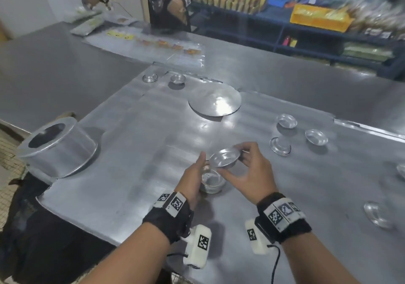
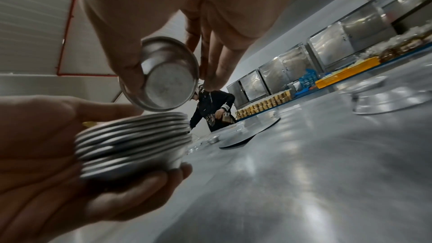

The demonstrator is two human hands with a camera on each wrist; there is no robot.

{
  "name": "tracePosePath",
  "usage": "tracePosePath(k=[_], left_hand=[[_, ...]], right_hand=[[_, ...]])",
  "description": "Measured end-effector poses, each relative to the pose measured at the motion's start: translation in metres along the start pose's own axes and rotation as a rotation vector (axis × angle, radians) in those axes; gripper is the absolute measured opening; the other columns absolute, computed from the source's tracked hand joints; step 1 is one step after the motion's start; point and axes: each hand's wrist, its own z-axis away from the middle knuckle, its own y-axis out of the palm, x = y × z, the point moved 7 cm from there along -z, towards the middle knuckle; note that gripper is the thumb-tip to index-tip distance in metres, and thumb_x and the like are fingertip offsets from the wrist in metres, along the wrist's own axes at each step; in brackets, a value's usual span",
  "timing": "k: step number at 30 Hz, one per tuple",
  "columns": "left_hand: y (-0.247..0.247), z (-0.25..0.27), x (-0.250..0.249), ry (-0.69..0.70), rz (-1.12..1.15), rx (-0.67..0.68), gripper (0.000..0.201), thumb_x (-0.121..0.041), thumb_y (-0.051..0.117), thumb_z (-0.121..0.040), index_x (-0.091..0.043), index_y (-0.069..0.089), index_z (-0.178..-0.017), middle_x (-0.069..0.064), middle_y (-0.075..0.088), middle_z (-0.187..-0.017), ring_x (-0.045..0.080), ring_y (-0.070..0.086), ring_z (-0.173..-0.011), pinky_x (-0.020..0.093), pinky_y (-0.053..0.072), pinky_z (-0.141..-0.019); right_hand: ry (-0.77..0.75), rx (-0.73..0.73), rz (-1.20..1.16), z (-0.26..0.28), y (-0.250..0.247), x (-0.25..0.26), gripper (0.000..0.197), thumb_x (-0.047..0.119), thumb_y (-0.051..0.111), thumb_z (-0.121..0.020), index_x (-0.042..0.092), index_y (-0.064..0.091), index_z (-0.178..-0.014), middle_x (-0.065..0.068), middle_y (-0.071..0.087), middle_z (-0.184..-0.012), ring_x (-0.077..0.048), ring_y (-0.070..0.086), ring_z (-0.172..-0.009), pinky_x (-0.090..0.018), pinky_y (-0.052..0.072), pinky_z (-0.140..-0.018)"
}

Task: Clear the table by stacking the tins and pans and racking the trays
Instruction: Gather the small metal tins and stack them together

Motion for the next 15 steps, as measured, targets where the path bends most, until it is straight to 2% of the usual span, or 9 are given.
tracePosePath(k=[3,5,8,10,12,15], left_hand=[[0.027,0.01,0.005,-0.009,0.02,0.079,0.072,-0.069,0.056,-0.084,-0.01,0.069,-0.123,0.02,0.069,-0.121,0.036,0.067,-0.106,0.052,0.048,-0.102],[0.041,0.015,0.01,-0.022,0.028,0.121,0.064,-0.062,0.055,-0.091,-0.007,0.07,-0.121,0.021,0.07,-0.116,0.034,0.067,-0.102,0.052,0.047,-0.104],[0.058,0.02,0.016,-0.012,-0.047,0.167,0.054,-0.054,0.053,-0.096,-0.008,0.072,-0.117,0.021,0.072,-0.108,0.032,0.07,-0.094,0.046,0.056,-0.091],[0.067,0.022,0.02,0.001,-0.082,0.189,0.048,-0.049,0.056,-0.096,-0.008,0.073,-0.114,0.019,0.073,-0.1,0.031,0.07,-0.089,0.041,0.057,-0.082],[0.076,0.024,0.023,0.013,-0.113,0.206,0.039,-0.038,0.062,-0.093,-0.008,0.073,-0.114,0.019,0.071,-0.1,0.031,0.068,-0.088,0.039,0.056,-0.079],[0.082,0.024,0.028,0.04,-0.158,0.226,0.035,-0.019,0.066,-0.08,-0.008,0.071,-0.112,0.023,0.068,-0.101,0.032,0.066,-0.086,0.04,0.052,-0.075]], right_hand=[[0.011,-0.027,-0.021,0.024,-0.017,-0.008,0.065,0.027,0.094,-0.061,0.032,0.05,-0.109,0.016,0.065,-0.113,-0.003,0.065,-0.105,-0.027,0.053,-0.096],[0.011,-0.034,-0.052,0.038,-0.024,-0.012,0.065,0.024,0.093,-0.061,0.036,0.047,-0.105,0.018,0.065,-0.117,-0.003,0.065,-0.108,-0.028,0.052,-0.098],[0.014,-0.031,-0.08,0.056,-0.033,-0.019,0.062,0.018,0.092,-0.064,0.033,0.046,-0.103,0.018,0.065,-0.12,-0.004,0.065,-0.11,-0.031,0.052,-0.099],[0.031,-0.019,-0.102,0.064,-0.036,-0.024,0.059,0.018,0.09,-0.066,0.029,0.047,-0.105,0.017,0.064,-0.123,-0.005,0.064,-0.112,-0.033,0.052,-0.1],[0.07,0.0,-0.131,0.072,-0.038,-0.029,0.058,0.019,0.089,-0.067,0.025,0.048,-0.106,0.018,0.062,-0.127,-0.003,0.063,-0.115,-0.033,0.05,-0.102],[0.119,0.058,-0.144,0.08,-0.041,-0.032,0.061,0.022,0.089,-0.068,0.023,0.05,-0.115,0.023,0.059,-0.131,0.003,0.059,-0.118,-0.027,0.047,-0.104]])
